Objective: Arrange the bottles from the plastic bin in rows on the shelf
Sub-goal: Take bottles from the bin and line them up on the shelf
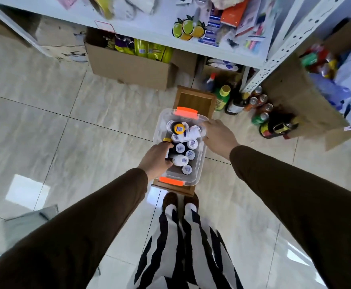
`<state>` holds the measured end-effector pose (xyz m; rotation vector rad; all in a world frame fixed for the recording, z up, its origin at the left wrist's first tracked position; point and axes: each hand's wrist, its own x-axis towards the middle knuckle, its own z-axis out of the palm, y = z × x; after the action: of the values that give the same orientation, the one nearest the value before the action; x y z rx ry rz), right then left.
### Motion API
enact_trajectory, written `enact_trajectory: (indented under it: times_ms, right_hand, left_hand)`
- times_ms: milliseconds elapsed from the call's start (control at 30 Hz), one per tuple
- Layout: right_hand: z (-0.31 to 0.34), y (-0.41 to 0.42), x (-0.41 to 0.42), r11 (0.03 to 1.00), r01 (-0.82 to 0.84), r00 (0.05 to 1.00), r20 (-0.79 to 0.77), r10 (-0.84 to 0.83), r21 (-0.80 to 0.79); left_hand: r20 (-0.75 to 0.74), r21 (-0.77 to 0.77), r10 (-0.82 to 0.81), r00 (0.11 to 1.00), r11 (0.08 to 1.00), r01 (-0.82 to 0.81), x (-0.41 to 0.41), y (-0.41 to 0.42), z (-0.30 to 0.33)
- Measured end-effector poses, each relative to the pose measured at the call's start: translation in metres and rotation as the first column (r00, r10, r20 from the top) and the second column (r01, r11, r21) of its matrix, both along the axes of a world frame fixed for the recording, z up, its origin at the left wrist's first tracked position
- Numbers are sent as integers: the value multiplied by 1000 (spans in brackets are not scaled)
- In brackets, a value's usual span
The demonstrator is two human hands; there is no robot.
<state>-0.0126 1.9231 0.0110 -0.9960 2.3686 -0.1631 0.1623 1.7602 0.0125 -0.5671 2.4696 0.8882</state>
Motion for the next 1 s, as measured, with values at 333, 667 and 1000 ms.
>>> enact_trajectory:
  times_ms: [333, 667, 1000]
  right_hand:
    - [-67, -32, -12, 945, -275, 928, -207, 309, 176]
    - [-79, -36, -6, 924, -280, 889, -293, 353, 262]
    - [-45, -19, -11, 963, -227, 950, -187, 251, 143]
  left_hand:
    - [46, -15, -192, 980, 981, 193, -16, 24, -88]
    - [25, -244, -383, 923, 893, 377, -15, 34, -116]
    - [144, -310, -517, 844, 786, 535, -6, 27, -106]
